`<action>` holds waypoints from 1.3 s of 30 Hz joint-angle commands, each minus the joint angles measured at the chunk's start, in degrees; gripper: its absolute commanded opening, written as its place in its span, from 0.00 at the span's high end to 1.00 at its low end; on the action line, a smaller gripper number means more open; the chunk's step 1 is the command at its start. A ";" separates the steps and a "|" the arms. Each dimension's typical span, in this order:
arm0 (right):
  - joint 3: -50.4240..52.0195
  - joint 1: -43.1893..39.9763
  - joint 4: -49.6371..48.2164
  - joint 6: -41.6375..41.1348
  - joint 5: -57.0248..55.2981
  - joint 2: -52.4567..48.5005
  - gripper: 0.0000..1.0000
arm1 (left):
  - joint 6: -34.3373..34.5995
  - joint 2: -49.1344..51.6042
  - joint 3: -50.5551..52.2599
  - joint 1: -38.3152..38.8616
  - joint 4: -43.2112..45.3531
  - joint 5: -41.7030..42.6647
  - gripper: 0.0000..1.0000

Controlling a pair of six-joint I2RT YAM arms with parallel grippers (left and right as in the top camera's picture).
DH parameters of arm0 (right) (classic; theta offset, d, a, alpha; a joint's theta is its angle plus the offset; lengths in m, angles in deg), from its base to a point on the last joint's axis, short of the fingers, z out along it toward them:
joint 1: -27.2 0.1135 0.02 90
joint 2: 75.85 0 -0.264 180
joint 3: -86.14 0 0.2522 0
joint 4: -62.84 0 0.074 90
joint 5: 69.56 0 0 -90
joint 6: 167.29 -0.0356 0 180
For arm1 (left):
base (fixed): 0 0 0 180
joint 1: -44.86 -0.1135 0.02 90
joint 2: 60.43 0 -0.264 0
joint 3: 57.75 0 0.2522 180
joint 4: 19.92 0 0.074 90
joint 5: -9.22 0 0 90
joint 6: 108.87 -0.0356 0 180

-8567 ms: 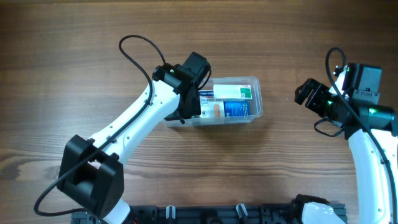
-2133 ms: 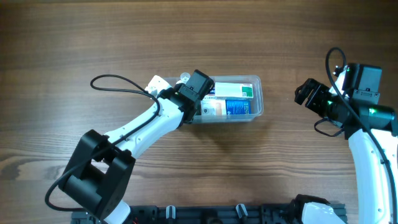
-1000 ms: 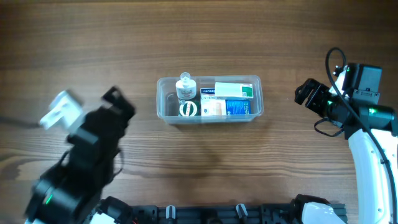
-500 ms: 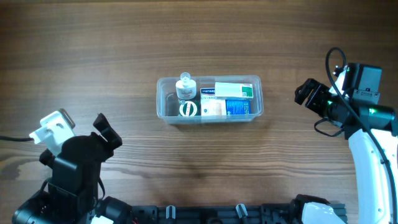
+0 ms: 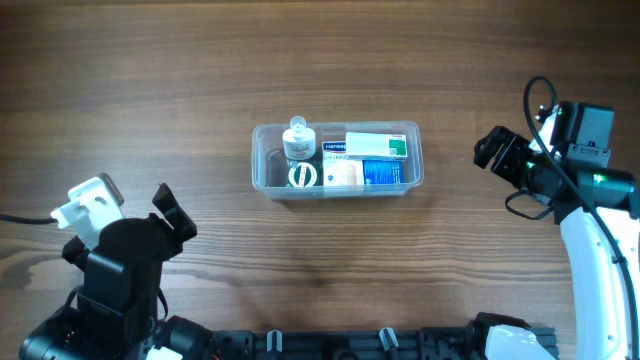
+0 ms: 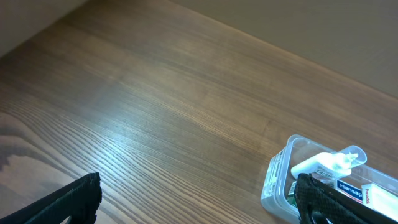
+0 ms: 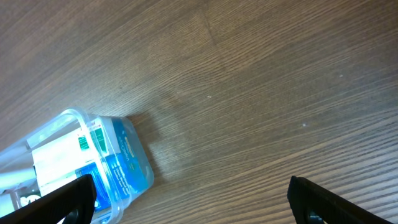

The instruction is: Pack container

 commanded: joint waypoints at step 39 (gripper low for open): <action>-0.39 -0.22 -0.13 0.70 0.72 0.15 0.00 | -15.50 -27.39 45.24 -18.91 36.76 29.86 0.00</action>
